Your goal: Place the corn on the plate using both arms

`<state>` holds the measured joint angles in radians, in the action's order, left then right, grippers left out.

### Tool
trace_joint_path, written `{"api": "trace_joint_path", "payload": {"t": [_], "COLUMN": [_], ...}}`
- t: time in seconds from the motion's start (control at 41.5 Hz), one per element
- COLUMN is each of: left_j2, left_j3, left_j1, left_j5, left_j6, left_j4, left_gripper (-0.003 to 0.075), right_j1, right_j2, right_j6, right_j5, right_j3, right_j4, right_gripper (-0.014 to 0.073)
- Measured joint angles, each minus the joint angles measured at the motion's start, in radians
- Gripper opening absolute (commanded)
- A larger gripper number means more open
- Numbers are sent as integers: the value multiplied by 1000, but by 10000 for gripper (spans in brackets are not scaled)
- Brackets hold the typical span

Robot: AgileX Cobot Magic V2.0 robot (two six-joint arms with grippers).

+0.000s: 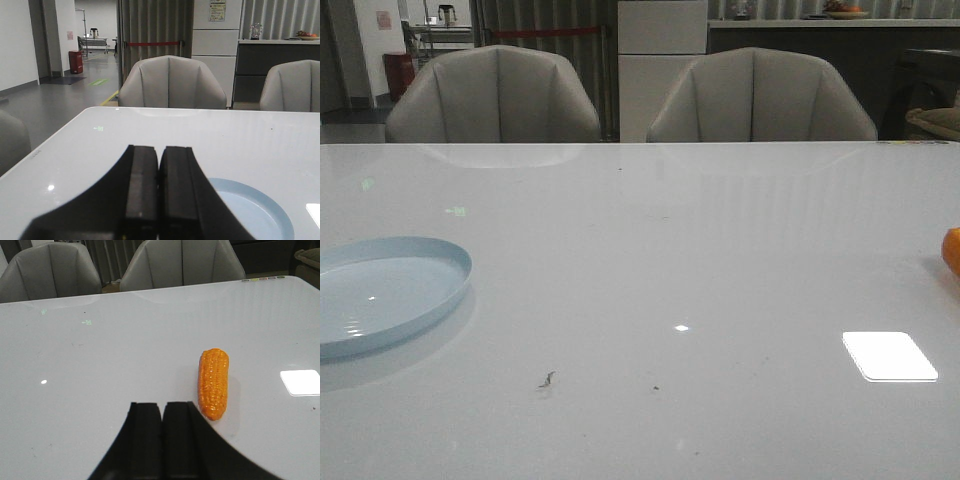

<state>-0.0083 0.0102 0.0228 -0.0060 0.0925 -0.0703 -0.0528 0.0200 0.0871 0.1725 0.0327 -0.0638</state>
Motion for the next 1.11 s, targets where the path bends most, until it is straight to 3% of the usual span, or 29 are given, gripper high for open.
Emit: {"api": "trace_joint_path", "payload": {"t": [0.771,1.108], "left_j2": [0,0], "left_j3": [0,0], "left_j1": [0,0], "left_j5": [-2,-116], "left_j6": [0,0], "left_j4": [2,2], "left_gripper": [94,94], "right_j1": [0,0], "right_j2": [0,0], "right_j6": [0,0], "right_j5": [0,-71], "right_j3": [0,0], "right_j4": [0,0], "right_gripper": [66,66]}}
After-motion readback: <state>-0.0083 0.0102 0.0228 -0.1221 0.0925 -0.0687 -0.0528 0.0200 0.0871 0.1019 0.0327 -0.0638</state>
